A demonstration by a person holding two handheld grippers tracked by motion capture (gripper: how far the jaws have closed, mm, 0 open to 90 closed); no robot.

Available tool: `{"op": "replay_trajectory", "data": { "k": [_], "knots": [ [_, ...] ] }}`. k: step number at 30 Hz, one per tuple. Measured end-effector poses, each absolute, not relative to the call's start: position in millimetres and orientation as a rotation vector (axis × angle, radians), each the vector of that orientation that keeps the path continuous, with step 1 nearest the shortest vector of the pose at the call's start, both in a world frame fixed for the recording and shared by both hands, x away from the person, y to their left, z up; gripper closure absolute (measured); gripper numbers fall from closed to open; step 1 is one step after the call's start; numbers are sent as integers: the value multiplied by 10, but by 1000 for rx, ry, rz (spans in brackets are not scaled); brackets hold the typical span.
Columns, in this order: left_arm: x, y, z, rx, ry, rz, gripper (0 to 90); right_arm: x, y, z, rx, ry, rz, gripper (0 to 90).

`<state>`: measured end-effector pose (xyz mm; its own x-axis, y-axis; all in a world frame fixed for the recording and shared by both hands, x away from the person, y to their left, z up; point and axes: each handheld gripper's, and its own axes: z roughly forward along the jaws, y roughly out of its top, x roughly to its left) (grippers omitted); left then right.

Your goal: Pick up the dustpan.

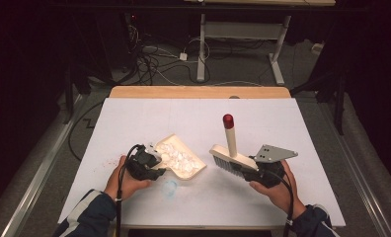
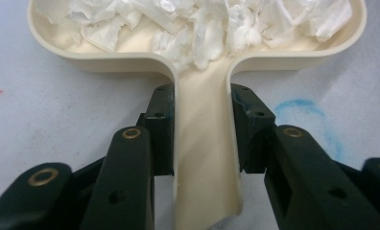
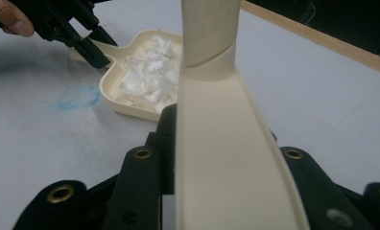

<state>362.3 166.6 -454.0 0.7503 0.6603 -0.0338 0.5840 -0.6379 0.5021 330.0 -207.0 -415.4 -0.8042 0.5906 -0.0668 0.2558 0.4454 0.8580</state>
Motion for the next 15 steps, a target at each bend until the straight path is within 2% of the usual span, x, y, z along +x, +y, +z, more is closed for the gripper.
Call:
{"op": "replay_trajectory", "data": {
  "k": [15],
  "knots": [
    [3607,1815,-4523,2423,1008,225,635,3174,-2274,-4208,774,2388,1277,677]
  ]
}}
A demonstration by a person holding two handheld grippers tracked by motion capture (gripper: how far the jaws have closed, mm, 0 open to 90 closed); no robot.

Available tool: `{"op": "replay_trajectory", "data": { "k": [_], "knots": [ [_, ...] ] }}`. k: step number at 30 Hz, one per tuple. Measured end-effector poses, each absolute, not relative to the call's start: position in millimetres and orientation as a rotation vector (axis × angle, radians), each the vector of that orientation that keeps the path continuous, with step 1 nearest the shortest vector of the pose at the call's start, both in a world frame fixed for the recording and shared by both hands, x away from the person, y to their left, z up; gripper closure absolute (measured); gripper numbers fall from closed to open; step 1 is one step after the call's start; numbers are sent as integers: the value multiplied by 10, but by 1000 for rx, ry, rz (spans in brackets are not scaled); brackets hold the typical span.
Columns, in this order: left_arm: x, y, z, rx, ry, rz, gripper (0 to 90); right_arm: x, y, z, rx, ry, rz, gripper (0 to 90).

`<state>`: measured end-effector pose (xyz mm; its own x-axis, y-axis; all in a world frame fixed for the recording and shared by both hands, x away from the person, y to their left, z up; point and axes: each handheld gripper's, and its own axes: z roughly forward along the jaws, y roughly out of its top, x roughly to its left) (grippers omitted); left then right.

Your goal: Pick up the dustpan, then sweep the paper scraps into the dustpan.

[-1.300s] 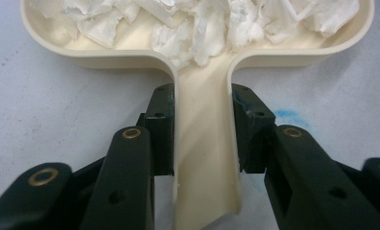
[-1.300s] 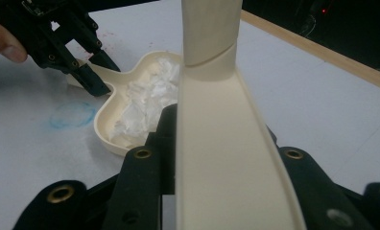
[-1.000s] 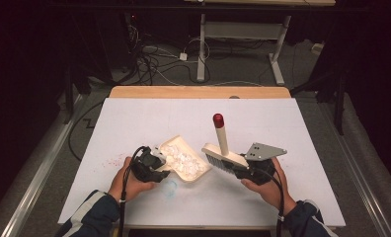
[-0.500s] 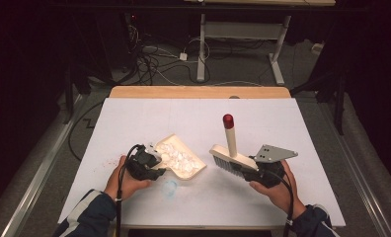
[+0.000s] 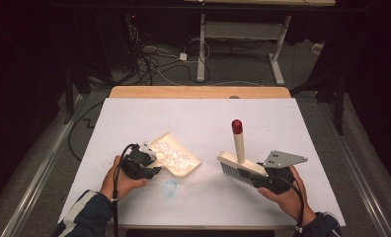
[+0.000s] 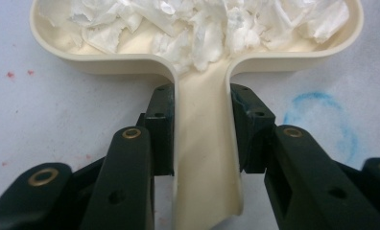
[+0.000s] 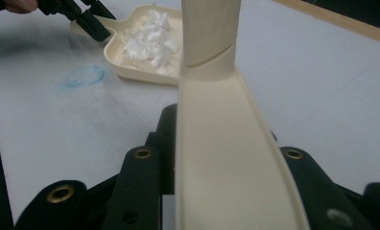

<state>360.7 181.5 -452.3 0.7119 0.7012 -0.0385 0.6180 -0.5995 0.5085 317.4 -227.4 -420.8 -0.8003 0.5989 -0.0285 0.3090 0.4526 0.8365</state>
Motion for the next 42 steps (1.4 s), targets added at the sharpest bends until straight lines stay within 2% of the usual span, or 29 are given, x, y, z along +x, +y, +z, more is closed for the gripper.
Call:
{"op": "replay_trajectory", "data": {
  "k": [24,36,42],
  "knots": [
    [3661,2124,-4493,2363,1137,285,636,3152,-2476,-4155,883,2417,1316,678],
    [3652,2408,-4514,2306,1262,337,635,3219,-2574,-4131,1090,2435,1393,677],
    [3673,2522,-4525,2269,1313,352,635,3184,-2621,-4131,1194,2459,1535,677]
  ]
}}
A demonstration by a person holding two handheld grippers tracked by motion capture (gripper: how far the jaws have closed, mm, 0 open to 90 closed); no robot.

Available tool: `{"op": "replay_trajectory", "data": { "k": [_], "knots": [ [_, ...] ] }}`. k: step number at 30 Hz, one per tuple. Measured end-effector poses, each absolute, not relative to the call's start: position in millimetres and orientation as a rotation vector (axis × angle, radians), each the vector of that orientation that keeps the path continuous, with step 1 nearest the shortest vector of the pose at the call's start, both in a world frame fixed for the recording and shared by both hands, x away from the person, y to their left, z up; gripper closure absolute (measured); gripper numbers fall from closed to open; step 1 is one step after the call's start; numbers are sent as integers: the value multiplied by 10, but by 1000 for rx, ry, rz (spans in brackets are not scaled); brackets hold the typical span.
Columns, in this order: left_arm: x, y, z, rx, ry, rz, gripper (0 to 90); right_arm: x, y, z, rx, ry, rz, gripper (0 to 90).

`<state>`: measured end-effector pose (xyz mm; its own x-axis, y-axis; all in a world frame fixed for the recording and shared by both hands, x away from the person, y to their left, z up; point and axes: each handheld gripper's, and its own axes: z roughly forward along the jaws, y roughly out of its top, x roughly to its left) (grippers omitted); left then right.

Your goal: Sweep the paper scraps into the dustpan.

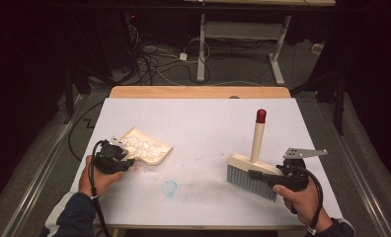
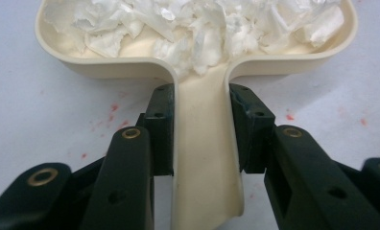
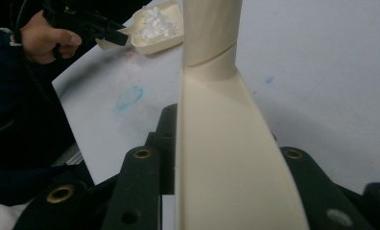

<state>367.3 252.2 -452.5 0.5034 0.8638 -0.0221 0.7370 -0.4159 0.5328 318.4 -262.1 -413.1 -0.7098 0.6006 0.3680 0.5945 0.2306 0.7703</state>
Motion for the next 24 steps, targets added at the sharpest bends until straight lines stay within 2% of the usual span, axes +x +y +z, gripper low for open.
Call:
{"op": "replay_trajectory", "data": {
  "k": [10,19,24],
  "knots": [
    [3707,2598,-4540,2205,1400,396,634,3337,-2586,-4273,1273,2550,1415,675],
    [3742,2501,-4597,2167,1457,404,628,3778,-2626,-4320,1246,2604,1278,639],
    [3729,2414,-4614,2079,1475,387,628,3963,-2639,-4335,1285,2600,1284,599]
  ]
}}
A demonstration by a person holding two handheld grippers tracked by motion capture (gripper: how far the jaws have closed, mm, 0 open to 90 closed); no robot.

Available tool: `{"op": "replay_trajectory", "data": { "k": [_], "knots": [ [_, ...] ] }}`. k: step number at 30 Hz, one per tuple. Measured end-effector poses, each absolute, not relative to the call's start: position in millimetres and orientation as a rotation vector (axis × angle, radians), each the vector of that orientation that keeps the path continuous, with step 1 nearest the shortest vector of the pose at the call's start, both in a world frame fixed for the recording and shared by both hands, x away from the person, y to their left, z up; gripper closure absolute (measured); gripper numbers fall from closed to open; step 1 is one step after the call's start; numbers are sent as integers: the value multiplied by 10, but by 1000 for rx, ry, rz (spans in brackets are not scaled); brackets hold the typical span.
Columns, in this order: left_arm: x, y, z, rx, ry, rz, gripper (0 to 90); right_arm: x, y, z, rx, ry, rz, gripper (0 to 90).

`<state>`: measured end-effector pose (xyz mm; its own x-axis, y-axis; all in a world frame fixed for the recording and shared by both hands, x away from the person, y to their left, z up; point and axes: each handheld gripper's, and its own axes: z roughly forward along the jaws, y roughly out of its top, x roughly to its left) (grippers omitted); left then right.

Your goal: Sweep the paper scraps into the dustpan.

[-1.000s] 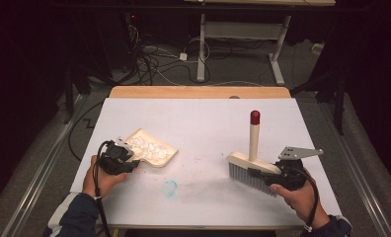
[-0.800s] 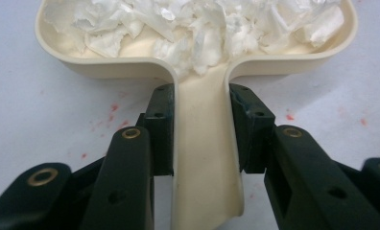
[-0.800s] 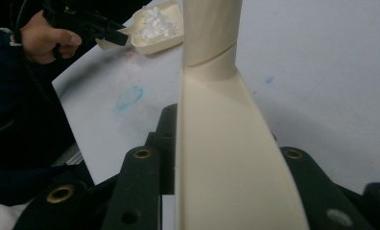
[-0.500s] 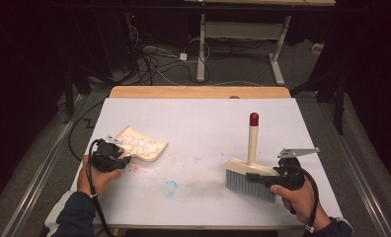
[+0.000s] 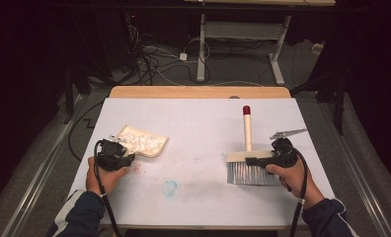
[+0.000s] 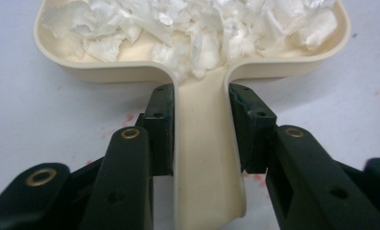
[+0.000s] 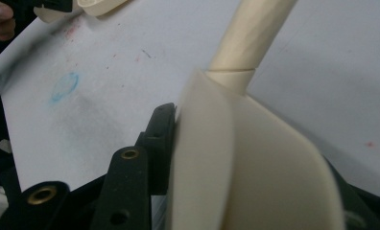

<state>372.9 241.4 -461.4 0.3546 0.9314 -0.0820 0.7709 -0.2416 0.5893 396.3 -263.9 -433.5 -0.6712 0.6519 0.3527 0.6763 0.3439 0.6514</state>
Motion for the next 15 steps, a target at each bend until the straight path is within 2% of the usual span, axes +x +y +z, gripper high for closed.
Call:
{"op": "replay_trajectory", "data": {
  "k": [3,8,15],
  "knots": [
    [3721,2356,-4637,2043,1482,364,623,4028,-2663,-4318,-1279,-2544,-1265,602],
    [3689,2248,-4646,2034,1462,336,565,4140,-2739,-4343,-1309,-2483,-1273,584],
    [3609,2165,-4650,2035,1442,284,532,4176,-2792,-4329,-1367,-2518,-1301,509]
  ]
}}
